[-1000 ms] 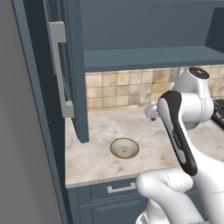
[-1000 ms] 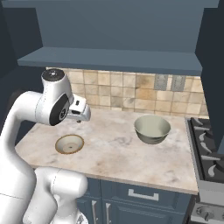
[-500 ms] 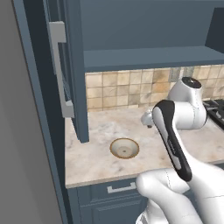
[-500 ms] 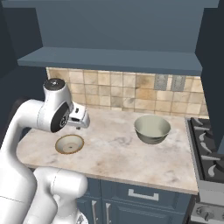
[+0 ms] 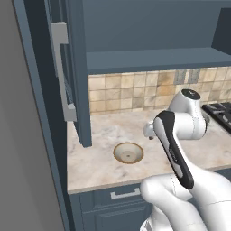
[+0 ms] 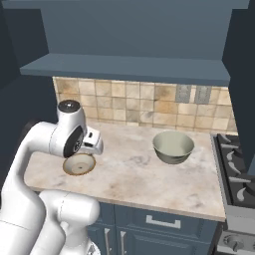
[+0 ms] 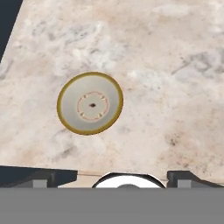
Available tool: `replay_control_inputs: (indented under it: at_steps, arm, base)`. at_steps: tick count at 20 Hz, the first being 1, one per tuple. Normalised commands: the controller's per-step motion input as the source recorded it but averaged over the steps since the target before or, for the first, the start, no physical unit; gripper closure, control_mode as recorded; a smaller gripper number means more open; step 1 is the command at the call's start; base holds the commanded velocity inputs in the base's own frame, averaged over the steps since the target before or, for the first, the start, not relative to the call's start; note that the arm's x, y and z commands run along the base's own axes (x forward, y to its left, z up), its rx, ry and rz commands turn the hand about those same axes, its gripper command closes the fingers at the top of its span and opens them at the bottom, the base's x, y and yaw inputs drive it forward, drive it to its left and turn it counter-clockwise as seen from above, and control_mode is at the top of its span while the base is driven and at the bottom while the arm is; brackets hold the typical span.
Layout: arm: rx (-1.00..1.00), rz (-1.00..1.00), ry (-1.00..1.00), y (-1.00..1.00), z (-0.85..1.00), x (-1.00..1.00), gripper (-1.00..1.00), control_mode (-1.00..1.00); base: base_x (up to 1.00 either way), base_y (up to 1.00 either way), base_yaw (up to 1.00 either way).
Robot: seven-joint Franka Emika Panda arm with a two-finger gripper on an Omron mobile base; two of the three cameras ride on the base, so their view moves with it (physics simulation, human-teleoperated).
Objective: Pick up the bowls on the counter and stack them on top of one another in the open cabinet. Place the smaller bowl on top of the larger bowl.
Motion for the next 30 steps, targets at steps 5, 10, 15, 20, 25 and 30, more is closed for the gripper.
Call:
replay_control_inputs:
  at_steps: [5, 10, 15, 20, 25, 30]
  arm:
    - [0.03, 0.00, 0.03, 0.00, -0.44, 0.14, -1.00, -1.00]
    - [0.02, 0.00, 0.01, 0.04, -0.42, 0.21, -1.00, -1.00]
    - [0.01, 0.00, 0.00, 0.09, -0.39, 0.26, -1.00, -1.00]
    - [0.00, 0.00, 0.00, 0.10, -0.38, 0.30, -1.00, -1.00]
    - [0.00, 0.00, 0.00, 0.08, -0.38, 0.29, -1.00, -1.00]
    - [0.00, 0.00, 0.00, 0.05, -0.32, 0.29, -1.00, -1.00]
  base:
    - [0.00, 0.00, 0.00]
    - [0.00, 0.00, 0.00]
    - [0.00, 0.00, 0.00]
    - [0.00, 0.00, 0.00]
    - [0.00, 0.00, 0.00]
    - [0.00, 0.00, 0.00]
